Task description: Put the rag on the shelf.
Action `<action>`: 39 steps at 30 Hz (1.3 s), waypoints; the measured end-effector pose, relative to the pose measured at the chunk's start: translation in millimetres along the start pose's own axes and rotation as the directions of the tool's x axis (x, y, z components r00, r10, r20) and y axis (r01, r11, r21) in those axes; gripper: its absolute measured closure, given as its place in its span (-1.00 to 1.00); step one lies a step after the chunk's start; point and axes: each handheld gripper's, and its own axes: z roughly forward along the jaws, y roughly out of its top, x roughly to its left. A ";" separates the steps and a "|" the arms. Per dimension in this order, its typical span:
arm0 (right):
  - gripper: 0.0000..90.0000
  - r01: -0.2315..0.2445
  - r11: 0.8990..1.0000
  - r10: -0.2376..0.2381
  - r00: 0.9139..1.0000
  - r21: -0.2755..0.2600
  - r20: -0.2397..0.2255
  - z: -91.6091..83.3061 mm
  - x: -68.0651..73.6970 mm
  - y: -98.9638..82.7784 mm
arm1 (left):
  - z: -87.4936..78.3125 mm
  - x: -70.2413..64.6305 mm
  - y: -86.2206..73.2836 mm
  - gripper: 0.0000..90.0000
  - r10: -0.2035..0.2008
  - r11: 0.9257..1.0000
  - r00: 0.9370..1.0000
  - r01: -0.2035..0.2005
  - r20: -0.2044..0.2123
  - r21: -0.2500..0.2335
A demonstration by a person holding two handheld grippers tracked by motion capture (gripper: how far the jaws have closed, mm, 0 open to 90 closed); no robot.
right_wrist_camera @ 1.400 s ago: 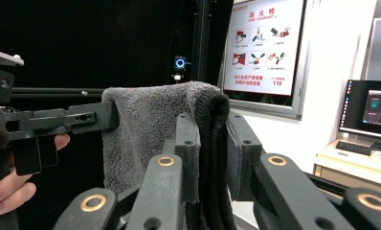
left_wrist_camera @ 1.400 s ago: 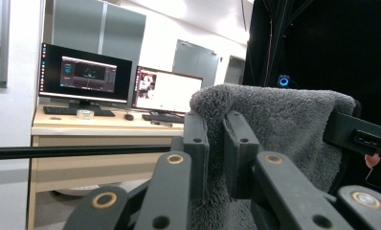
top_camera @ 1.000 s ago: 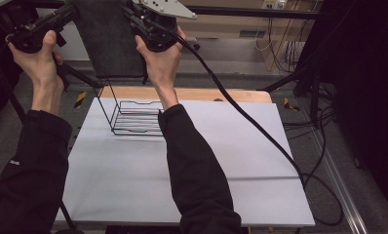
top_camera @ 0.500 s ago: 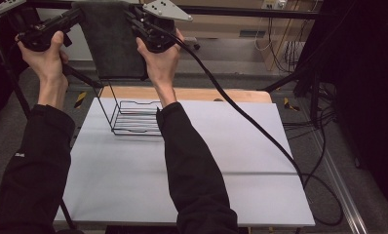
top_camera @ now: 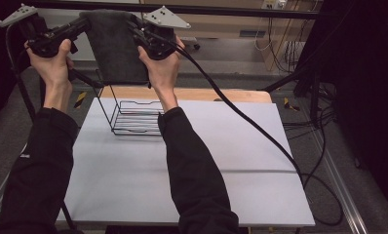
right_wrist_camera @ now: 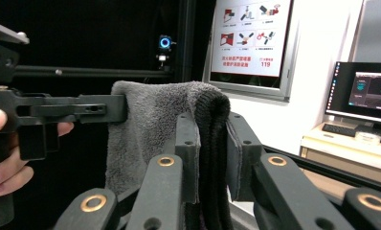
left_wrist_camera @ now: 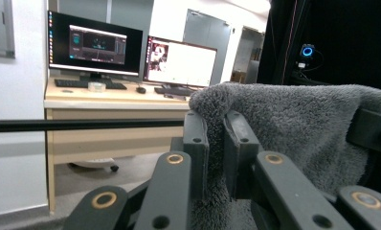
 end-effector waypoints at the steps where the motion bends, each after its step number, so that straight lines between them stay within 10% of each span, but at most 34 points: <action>1: 0.74 0.006 1.000 -0.006 1.000 0.006 -0.003 -0.3 1.4 -0.7 | -1.1 1.3 -2.7 0.80 -0.002 1.000 1.000 0.002 0.002 0.000; 39: 0.74 -0.081 0.987 0.091 0.993 0.139 -0.068 -20.8 0.8 -60.1 | -32.3 -2.6 -56.1 0.80 0.074 0.990 0.996 -0.080 0.053 0.120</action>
